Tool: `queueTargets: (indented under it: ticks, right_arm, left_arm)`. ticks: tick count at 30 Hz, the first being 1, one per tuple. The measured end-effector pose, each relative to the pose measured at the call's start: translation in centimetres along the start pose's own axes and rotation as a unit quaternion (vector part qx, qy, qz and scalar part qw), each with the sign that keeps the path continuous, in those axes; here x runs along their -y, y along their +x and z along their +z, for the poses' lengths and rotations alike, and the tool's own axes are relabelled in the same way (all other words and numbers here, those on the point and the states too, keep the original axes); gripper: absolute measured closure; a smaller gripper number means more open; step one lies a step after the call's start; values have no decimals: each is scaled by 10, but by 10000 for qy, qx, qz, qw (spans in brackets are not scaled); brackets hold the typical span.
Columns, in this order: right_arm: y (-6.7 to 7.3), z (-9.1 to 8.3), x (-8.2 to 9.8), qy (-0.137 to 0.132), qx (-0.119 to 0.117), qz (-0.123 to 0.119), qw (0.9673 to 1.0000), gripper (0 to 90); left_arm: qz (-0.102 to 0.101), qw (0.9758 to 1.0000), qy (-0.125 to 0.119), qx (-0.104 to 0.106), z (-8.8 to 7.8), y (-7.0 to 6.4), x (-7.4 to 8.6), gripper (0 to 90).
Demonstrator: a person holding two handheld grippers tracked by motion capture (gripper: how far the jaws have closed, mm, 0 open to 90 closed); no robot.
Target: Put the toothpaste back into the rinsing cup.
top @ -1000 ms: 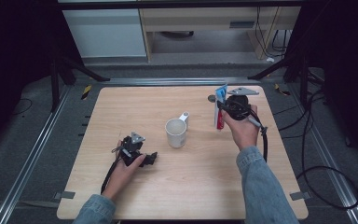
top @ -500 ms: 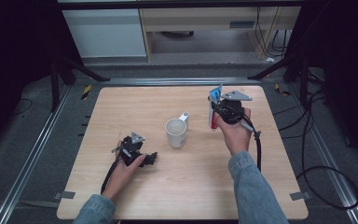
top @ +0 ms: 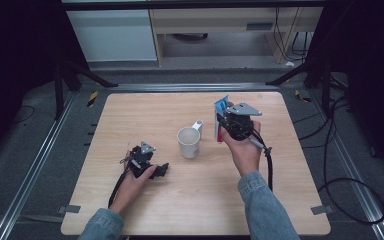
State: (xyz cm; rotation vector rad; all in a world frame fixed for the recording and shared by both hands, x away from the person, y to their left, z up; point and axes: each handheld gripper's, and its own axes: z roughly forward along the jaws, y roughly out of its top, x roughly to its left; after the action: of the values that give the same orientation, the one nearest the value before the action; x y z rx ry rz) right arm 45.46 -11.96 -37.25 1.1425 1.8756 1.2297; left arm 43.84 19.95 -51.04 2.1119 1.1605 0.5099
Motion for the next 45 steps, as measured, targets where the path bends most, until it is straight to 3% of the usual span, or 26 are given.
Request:
queueTargets:
  ticks: [13,31,45]
  right_arm:
    - [18,-19,-18,-240,-166,19,9996,747]
    - [34,-24,-50,-525,-238,-170,9982,747]
    - [45,-21,-64,-690,-341,-160,9969,747]
  left_arm:
    - [-13,10000,-16,-3,0,0,0,0]
    - [-2,10000,-18,-5,0,0,0,0]
    - [-31,10000,-36,-12,1,0,0,0]
